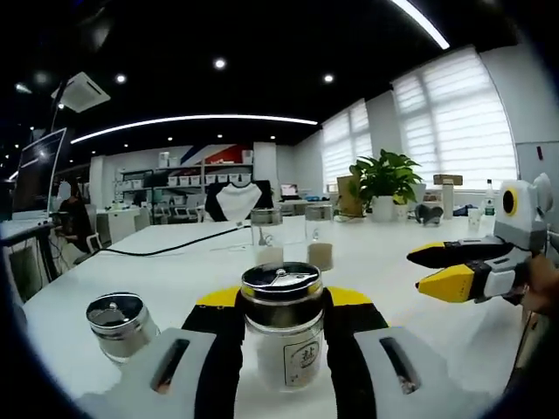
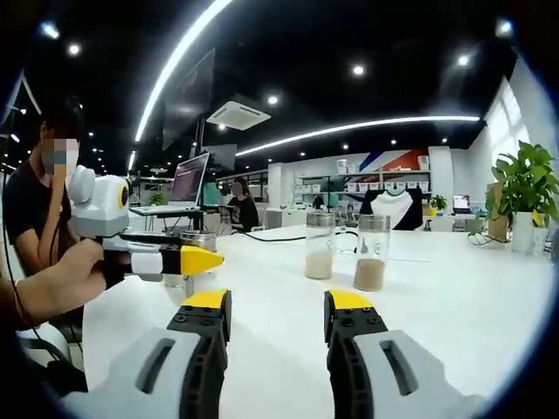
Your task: Rotate the seasoning bottle until the label or dispensing opening points toward the visible target arrow and the bottle remains upright within the marked orientation range
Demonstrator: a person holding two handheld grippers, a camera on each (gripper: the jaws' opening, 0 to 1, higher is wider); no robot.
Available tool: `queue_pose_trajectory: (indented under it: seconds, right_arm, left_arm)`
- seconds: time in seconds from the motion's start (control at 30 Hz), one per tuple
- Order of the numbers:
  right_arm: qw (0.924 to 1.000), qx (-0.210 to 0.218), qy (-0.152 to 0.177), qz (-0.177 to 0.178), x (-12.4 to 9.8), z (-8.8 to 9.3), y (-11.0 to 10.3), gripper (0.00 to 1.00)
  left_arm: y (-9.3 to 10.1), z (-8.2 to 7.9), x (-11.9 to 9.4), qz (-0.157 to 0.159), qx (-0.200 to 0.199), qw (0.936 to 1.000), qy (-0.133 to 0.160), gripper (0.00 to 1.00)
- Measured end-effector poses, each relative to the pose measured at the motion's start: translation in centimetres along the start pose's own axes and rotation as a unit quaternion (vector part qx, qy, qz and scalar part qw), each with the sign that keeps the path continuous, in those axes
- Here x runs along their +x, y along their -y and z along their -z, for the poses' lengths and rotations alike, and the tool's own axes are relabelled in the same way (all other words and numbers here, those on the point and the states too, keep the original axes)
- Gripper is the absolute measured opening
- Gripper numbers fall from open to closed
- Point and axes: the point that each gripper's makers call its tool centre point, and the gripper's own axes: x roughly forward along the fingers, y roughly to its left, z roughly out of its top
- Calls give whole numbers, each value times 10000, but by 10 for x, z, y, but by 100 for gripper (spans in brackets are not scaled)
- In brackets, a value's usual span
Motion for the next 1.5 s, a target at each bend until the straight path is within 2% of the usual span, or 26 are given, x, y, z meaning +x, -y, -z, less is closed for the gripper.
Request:
queue_pose_trajectory:
  seconds: [0.27,0.73,1.1,1.13,1.5]
  right_arm:
    - [9999,30,-98,47,1,5,3,41]
    - [9999,64,-64,96,3,4,5,41]
    - [9999,17,-64,91,4,5,3,41]
    - [9999,2,-56,101,3,5,3,41]
    - [9999,68,-52,59,2,6,1,41]
  left_arm:
    - [-7,6,0,-53,-202,9998,7,37]
    - [-11,13,0,-106,42,9999,-45,37]
    - [-10,14,-3,-68,161,9998,30,37]
    - [-10,13,-3,-21,82,9999,82,37]
    - [-11,13,-1,-16,176,9998,86,38]
